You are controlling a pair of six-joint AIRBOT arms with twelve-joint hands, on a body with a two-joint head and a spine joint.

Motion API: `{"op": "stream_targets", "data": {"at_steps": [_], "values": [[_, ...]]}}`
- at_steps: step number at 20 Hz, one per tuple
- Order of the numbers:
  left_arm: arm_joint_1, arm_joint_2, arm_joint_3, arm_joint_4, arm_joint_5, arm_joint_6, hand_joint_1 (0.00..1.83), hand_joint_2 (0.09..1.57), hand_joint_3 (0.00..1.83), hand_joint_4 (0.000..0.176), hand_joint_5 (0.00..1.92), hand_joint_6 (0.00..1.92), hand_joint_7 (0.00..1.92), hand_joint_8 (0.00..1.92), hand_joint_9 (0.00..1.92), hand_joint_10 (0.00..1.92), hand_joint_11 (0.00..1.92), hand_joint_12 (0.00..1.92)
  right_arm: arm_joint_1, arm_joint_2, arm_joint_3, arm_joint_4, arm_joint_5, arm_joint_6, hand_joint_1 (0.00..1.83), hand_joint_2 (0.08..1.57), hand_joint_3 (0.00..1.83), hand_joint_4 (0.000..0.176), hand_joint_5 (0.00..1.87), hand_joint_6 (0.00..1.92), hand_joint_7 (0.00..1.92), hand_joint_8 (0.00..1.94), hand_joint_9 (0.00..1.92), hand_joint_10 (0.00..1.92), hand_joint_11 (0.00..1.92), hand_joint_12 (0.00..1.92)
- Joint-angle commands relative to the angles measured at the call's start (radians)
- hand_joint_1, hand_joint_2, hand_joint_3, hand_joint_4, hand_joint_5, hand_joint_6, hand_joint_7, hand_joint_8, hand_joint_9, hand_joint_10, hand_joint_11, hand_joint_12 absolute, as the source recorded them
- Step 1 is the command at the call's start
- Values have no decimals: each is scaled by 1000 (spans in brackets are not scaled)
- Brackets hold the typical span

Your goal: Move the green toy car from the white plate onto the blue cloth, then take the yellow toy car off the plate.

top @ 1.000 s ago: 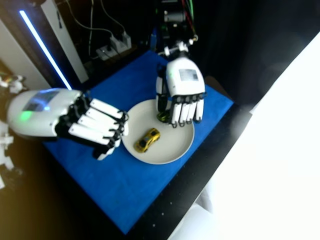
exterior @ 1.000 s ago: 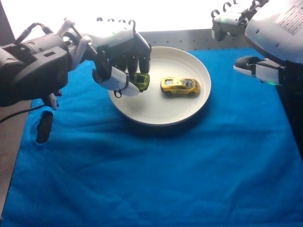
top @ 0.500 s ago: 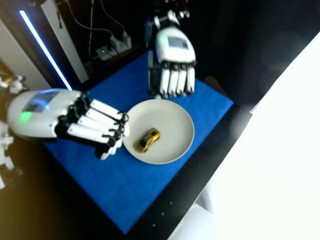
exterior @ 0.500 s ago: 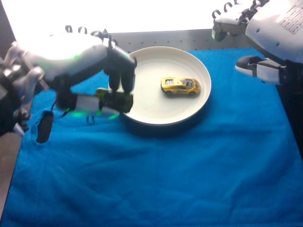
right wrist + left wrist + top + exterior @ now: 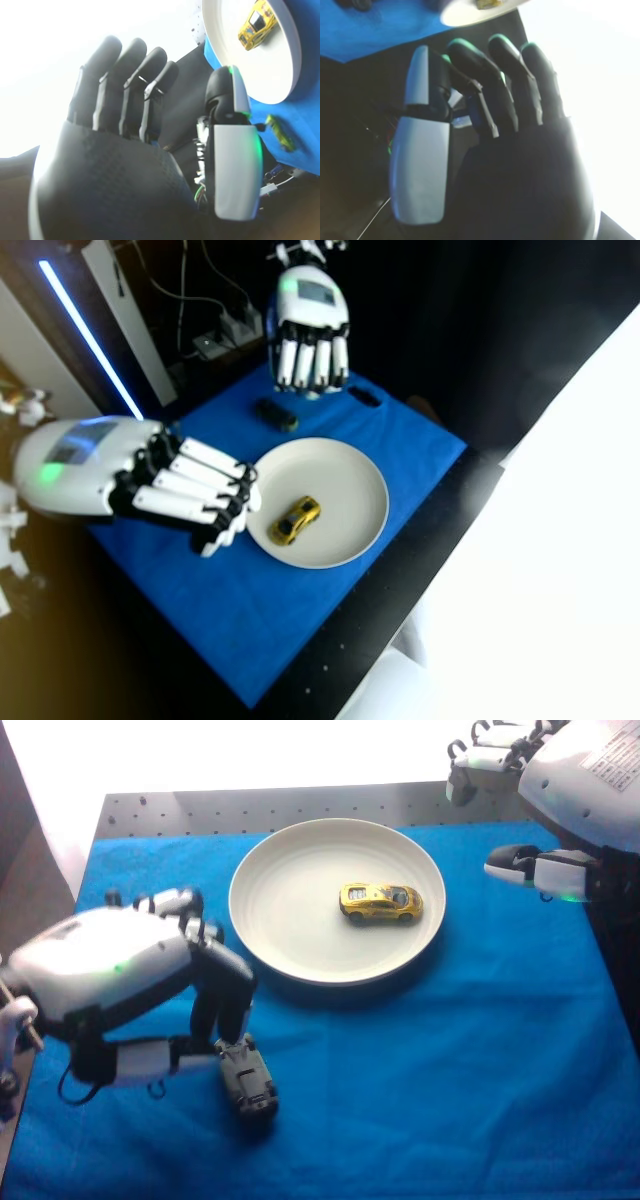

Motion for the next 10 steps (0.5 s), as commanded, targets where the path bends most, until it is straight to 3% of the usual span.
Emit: {"op": "stream_targets", "data": {"at_steps": [1,2,3,4,5,6,7,8,9,10], "values": [[-3,-2,0,-19,-129,-2,1177,1184,3,12,812,1190,885,1249,443,1345,38,1783,18,1,-1,-5,121,-4,1021,1085,0,0,540,867,540,1155,429,1434,288,1884],[10,-4,0,-34,-135,-2,1172,1190,1,19,801,1210,869,1259,461,1297,46,1719,18,1,-1,-5,121,-4,1029,1079,0,0,549,874,554,1167,443,1442,304,1888],[21,-4,-1,-49,-144,-2,970,1209,0,145,769,1288,621,872,337,1172,8,1702,18,1,-2,-5,121,-4,1008,1081,0,0,551,883,571,1178,472,1440,341,1868],[26,-4,-1,-58,-152,-2,880,1100,0,122,479,658,434,448,168,925,1,1524,18,1,-3,-5,121,-4,996,1080,0,0,533,883,559,1150,457,1408,304,1855],[30,-2,-1,-65,-164,-2,839,1047,0,117,450,300,411,194,155,720,0,1411,18,1,-3,-4,121,-4,1006,1077,0,0,521,885,550,1116,438,1377,271,1846],[33,-1,-1,-72,-180,-2,772,1040,0,126,405,104,334,55,139,480,0,1183,18,1,-4,-2,122,-4,1010,1076,0,0,537,851,574,1070,454,1346,280,1837],[37,2,-1,-78,-196,-2,738,1039,0,140,383,30,274,10,168,281,0,1044,18,1,-5,-2,122,-4,1030,1067,0,0,548,826,573,1067,451,1347,277,1843],[41,6,-3,-87,-220,-2,719,1040,0,143,380,8,254,1,198,151,0,929,18,1,-7,-2,122,-4,1054,1061,0,0,566,798,588,1060,465,1337,297,1827],[47,10,-4,-97,-244,-2,722,1030,0,128,409,11,270,5,205,106,0,846,18,1,-8,-1,122,-4,1083,1065,0,0,562,791,578,1055,455,1331,282,1826],[55,14,-6,-110,-271,-2,716,1029,0,126,426,10,282,5,220,82,0,806,18,1,-9,0,122,-4,1103,1065,0,0,556,788,575,1053,453,1329,274,1824]]}}
